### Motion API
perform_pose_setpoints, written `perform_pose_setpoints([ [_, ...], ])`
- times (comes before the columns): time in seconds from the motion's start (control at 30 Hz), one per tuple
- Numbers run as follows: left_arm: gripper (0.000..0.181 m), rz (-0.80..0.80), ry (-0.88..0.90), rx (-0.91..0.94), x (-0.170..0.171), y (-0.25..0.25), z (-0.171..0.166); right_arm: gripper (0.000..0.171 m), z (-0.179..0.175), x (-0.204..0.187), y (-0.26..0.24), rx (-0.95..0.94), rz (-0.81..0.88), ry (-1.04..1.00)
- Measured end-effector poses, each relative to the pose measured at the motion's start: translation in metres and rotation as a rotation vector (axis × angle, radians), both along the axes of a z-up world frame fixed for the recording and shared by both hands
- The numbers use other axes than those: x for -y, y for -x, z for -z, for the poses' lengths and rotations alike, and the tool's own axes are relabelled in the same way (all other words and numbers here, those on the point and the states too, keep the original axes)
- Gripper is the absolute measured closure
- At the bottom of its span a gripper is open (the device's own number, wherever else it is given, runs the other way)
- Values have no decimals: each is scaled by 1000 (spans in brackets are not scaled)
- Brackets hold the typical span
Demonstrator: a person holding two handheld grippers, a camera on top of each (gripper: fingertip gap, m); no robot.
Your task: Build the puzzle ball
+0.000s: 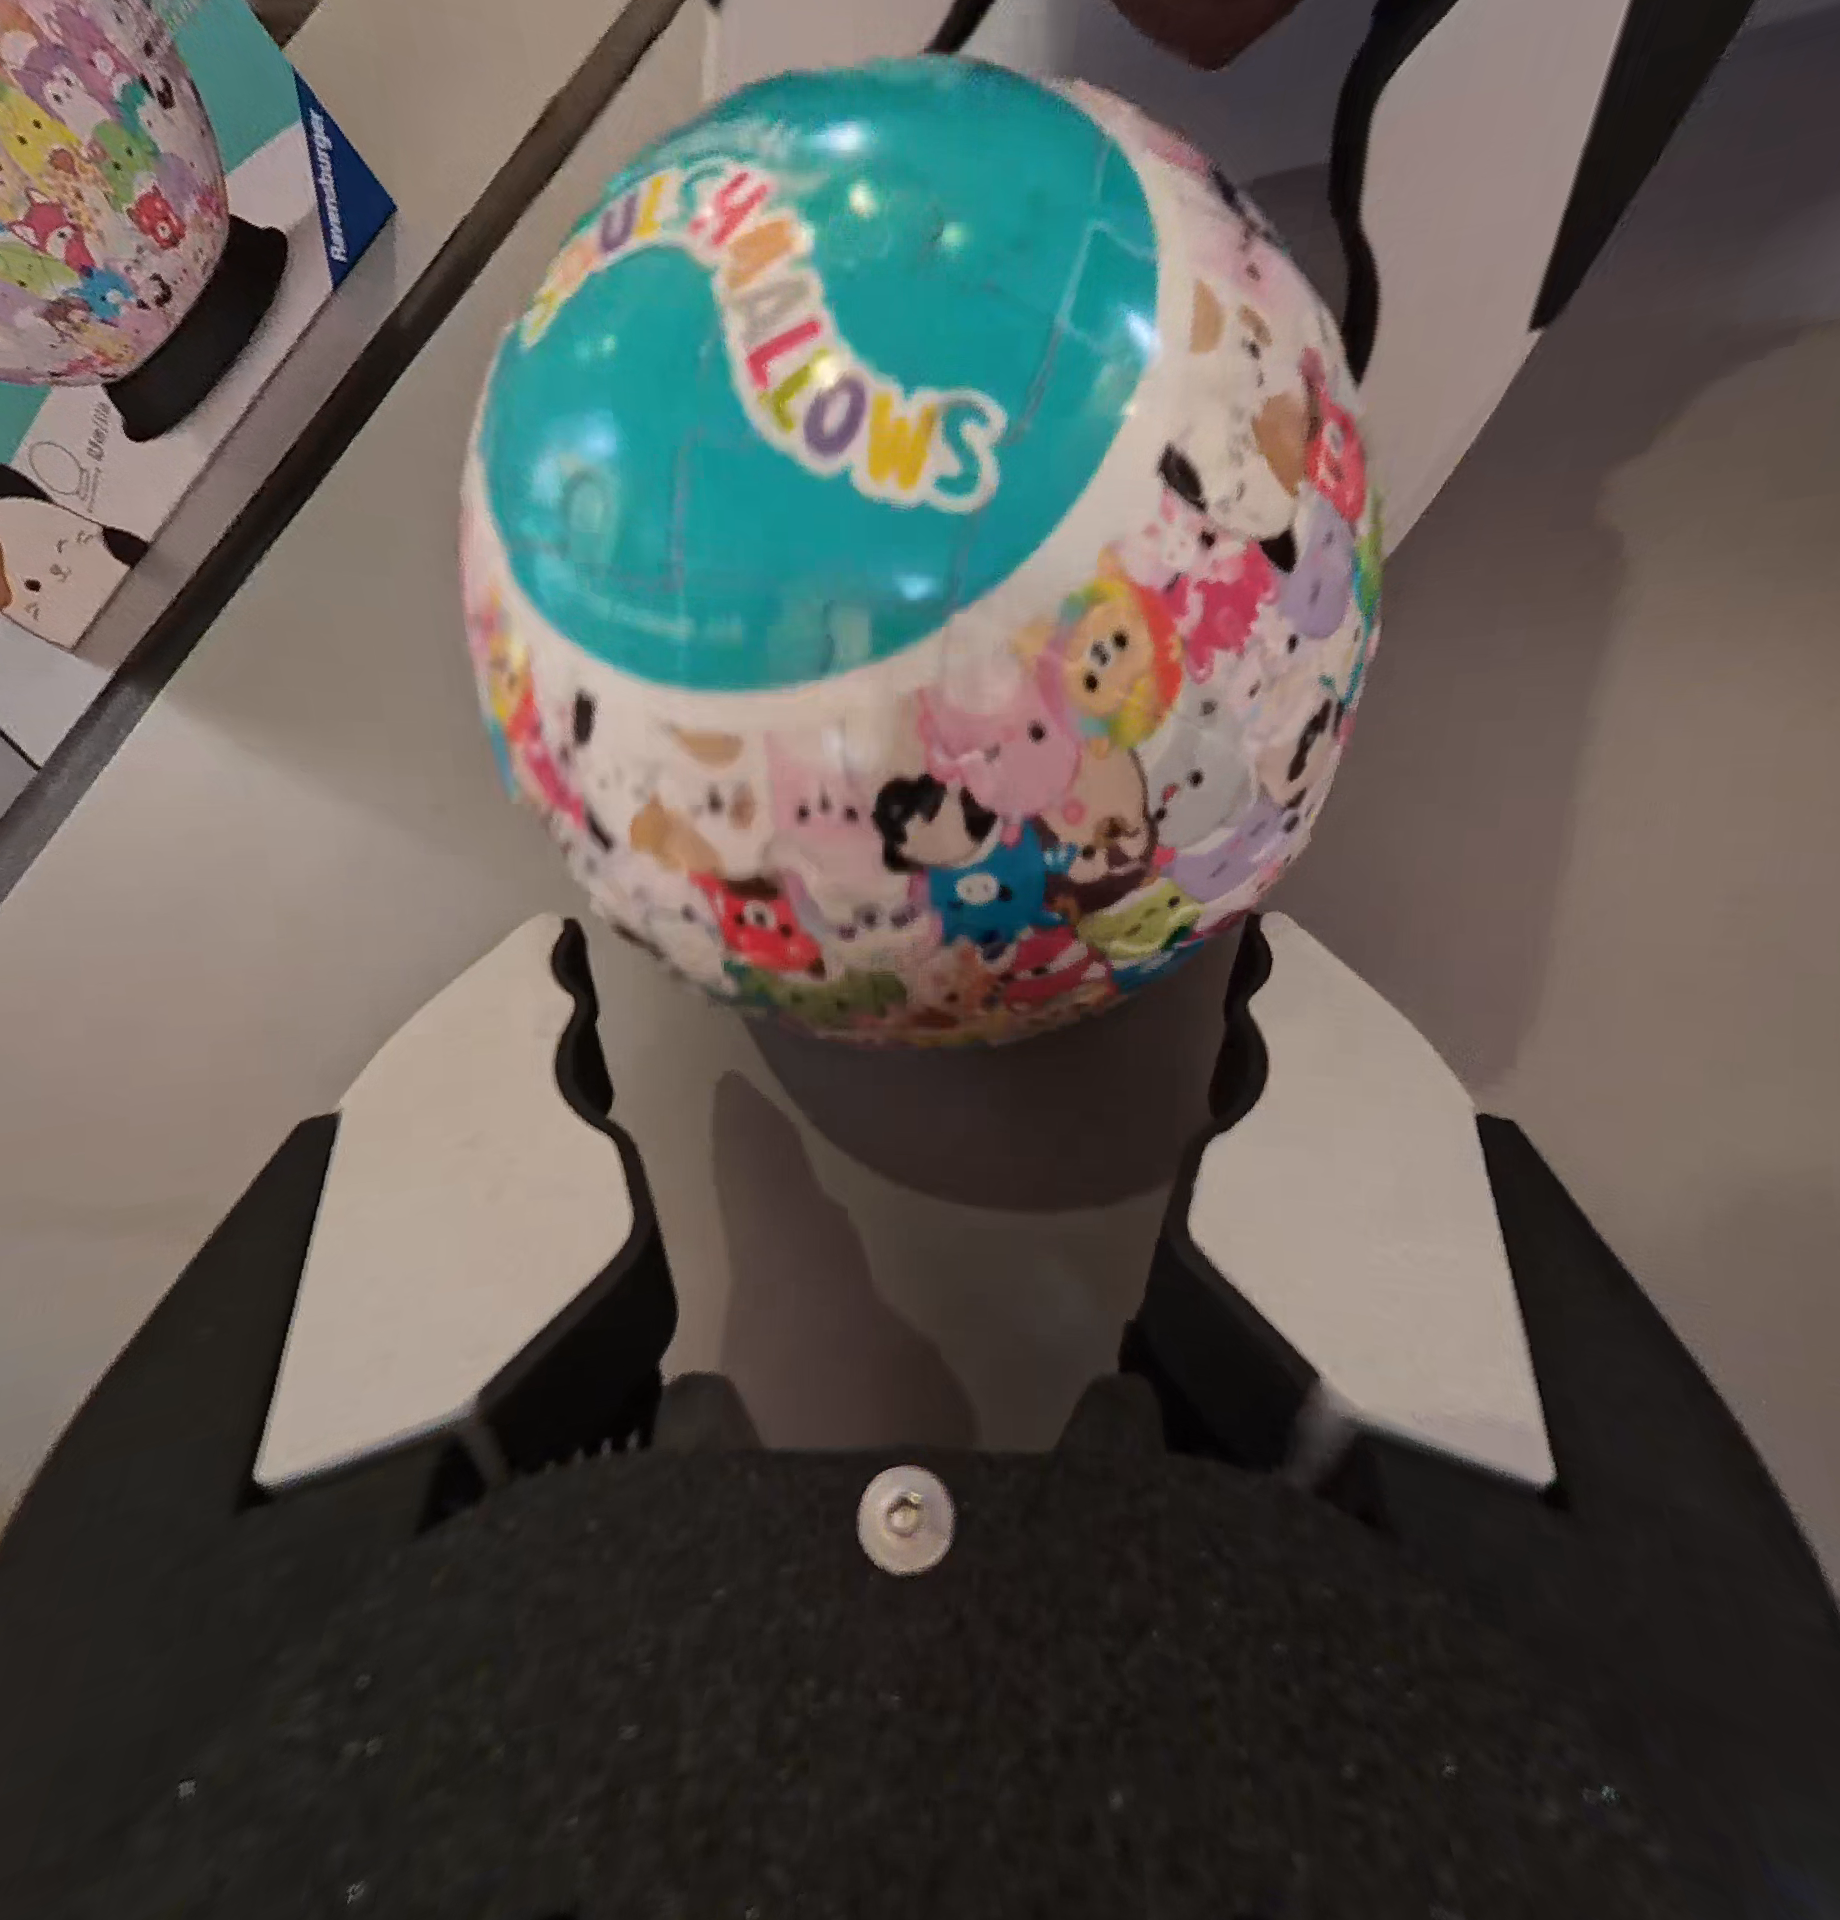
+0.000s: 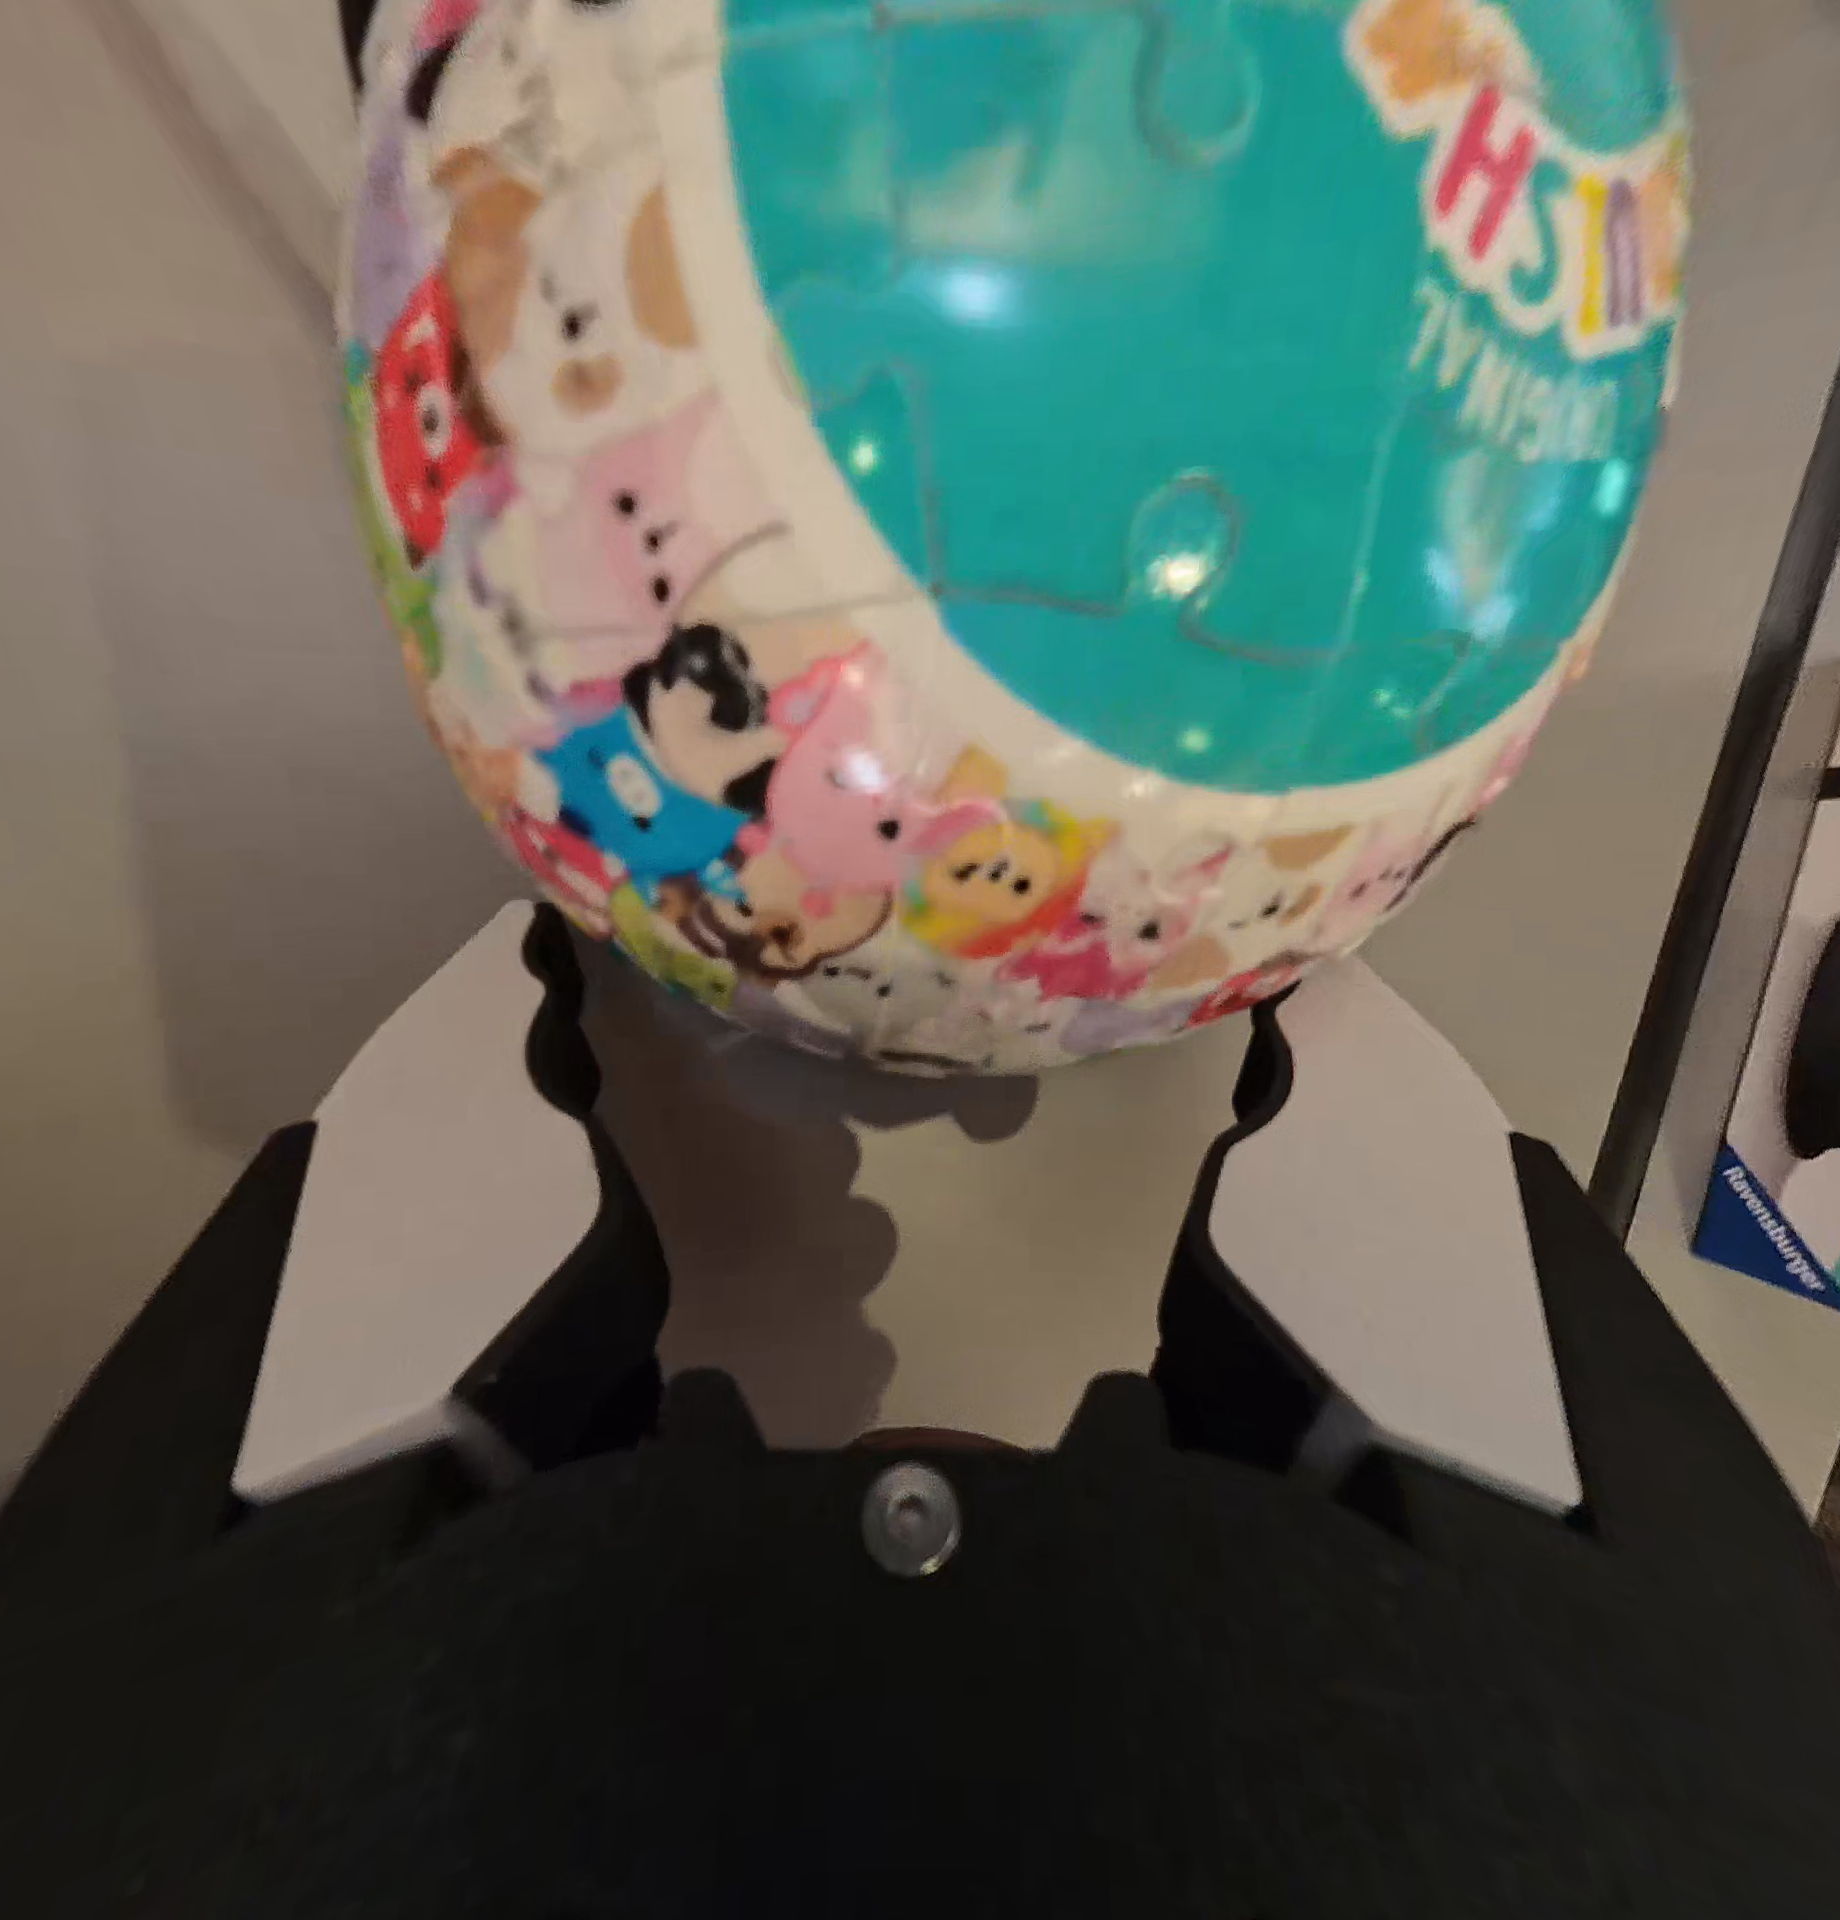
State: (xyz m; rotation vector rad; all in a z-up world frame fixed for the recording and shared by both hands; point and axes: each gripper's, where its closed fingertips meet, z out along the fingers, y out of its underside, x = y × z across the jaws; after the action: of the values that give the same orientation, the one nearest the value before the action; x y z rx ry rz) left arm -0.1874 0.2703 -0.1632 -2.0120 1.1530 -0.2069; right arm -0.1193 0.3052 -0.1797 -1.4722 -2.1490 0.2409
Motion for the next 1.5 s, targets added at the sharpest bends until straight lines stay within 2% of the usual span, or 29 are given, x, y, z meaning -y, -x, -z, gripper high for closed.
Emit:
perform_pose_setpoints([
  [0.33, 70, 21, 79, 77, -1, -3, -5, 56, -16, 2, 4, -43, 58, 118],
  [0.6, 70, 74, 288, 221, -12, 1, -15, 54, -32, 0, 7, 60, 111, 363],
  [0.77, 70, 75, 343, 261, -24, 7, -22, 62, -33, -9, 11, 158, 136, 428],
  [1.0, 73, 79, 266, 206, -29, 11, -19, 47, -19, -18, 16, 135, 129, 325],
  [1.13, 72, 71, 216, 160, -31, 13, -15, 49, -16, -22, 17, 98, 125, 261],
  [1.37, 71, 63, -42, -23, -37, 25, -13, 41, -18, -39, 18, 11, 33, -15],
  [1.5, 66, 67, -132, -145, -40, 23, -2, 36, -11, -30, 17, 34, -21, -13],
])
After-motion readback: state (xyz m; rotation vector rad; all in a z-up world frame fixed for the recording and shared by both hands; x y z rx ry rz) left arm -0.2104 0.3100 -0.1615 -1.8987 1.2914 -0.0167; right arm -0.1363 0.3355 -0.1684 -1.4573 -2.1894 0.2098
